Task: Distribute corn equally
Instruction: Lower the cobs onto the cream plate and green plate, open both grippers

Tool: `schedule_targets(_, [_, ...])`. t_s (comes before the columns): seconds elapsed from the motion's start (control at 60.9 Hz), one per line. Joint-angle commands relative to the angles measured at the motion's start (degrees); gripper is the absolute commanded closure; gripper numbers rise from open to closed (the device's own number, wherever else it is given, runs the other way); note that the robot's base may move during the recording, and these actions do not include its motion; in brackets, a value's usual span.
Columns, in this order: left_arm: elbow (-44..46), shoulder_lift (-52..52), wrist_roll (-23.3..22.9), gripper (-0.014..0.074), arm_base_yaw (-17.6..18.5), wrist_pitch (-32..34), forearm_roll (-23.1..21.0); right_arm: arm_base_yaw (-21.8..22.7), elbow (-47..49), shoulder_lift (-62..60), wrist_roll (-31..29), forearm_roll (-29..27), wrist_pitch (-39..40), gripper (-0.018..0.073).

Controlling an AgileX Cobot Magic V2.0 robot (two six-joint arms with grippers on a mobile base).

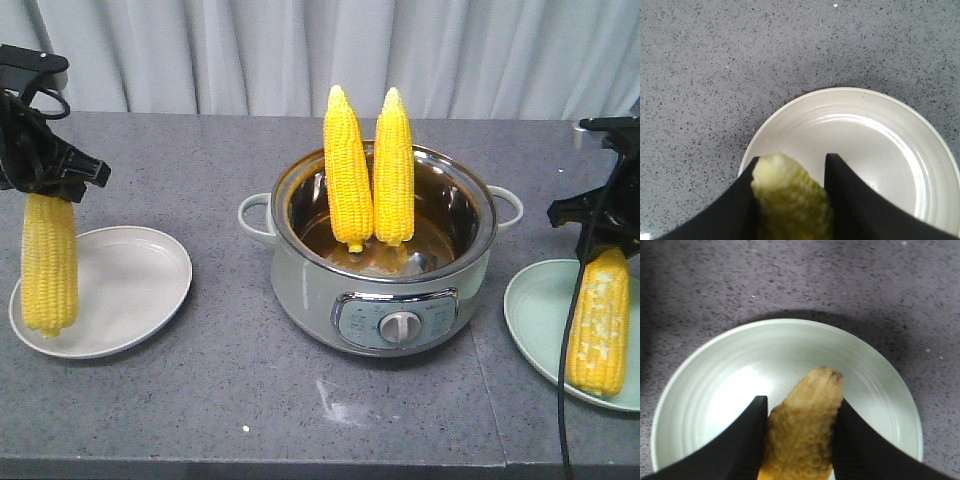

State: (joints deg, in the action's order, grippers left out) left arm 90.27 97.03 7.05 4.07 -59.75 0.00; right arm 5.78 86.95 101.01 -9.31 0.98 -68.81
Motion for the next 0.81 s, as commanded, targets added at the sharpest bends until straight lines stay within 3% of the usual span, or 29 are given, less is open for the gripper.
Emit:
schedule_targets(0.0, [1.5,-2.5,-0.6,0.0603,0.0,2.8,0.0,0.3,1.6,-2.7,-0.5,0.0,1.7,0.0249])
schedule_targets(0.181, [1.5,-2.5,-0.6,0.0603,0.0,3.0,0.0,0.3,1.6,-2.7,2.0,0.7,2.1,0.0050])
schedule_targets(0.296, [1.5,-2.5,-0.8,0.0603,0.0,2.8,-0.4,0.3,1.6,-2.7,2.3,1.9,2.0,-0.0021])
schedule_targets(0.592, [1.5,-2.5,-0.3,0.0589,0.0,3.5,-4.9,0.3,1.7,-4.3,2.3,1.1,2.5,-0.0031])
schedule_targets(0.789, [1.5,-2.5,0.9,0.0521,0.1,4.3,-7.1,0.3,1.7,-9.2,2.1,-1.5,5.0,-0.0031])
